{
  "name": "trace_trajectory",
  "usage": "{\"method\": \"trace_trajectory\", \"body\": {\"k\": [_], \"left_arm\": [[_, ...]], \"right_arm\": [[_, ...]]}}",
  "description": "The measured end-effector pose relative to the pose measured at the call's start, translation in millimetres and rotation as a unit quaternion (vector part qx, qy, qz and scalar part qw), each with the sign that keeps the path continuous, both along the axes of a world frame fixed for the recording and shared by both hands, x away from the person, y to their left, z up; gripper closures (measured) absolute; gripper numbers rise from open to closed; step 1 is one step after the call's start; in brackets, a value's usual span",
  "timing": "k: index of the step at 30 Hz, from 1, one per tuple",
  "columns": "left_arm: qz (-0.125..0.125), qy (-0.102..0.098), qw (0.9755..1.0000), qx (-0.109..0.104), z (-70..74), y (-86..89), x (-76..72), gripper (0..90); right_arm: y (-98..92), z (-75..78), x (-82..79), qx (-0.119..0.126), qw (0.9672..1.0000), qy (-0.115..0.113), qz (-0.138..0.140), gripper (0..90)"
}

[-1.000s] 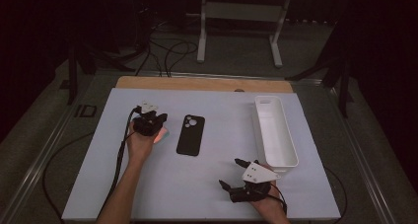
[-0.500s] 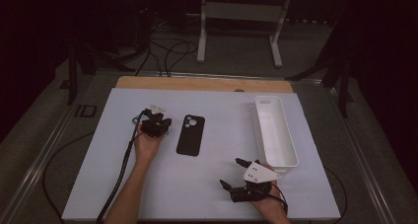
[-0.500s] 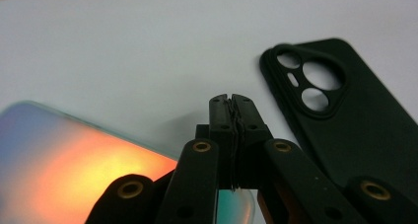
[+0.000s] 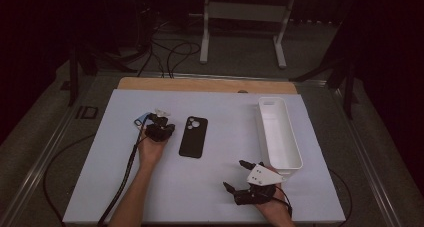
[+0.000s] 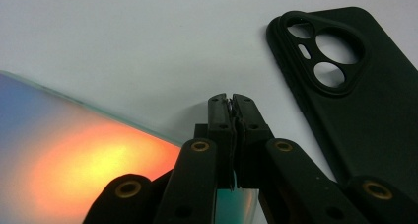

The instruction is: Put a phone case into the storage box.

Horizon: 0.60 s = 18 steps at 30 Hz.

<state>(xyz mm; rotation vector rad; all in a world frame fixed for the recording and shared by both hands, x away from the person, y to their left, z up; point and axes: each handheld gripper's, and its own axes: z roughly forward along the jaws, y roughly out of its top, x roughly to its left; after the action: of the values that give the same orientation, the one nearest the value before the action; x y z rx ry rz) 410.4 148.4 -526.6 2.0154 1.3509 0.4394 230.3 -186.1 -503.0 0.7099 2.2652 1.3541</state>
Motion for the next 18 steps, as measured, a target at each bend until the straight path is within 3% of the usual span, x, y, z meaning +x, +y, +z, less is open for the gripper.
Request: {"method": "trace_trajectory", "body": {"k": [11, 18], "left_arm": [[0.003, 0.011, 0.9999, 0.007, 2.7, 6.7, -19.1, 89.0], [0.026, 0.017, 0.9995, 0.009, 4.5, 21.5, -40.5, 89.3]], "right_arm": [[-1.8, 0.5, 0.3, 0.002, 1.0, -0.002, -0.004, 14.2], [-1.4, 0.4, 0.2, 0.0, 1.0, 0.0, -0.004, 14.2]]}}
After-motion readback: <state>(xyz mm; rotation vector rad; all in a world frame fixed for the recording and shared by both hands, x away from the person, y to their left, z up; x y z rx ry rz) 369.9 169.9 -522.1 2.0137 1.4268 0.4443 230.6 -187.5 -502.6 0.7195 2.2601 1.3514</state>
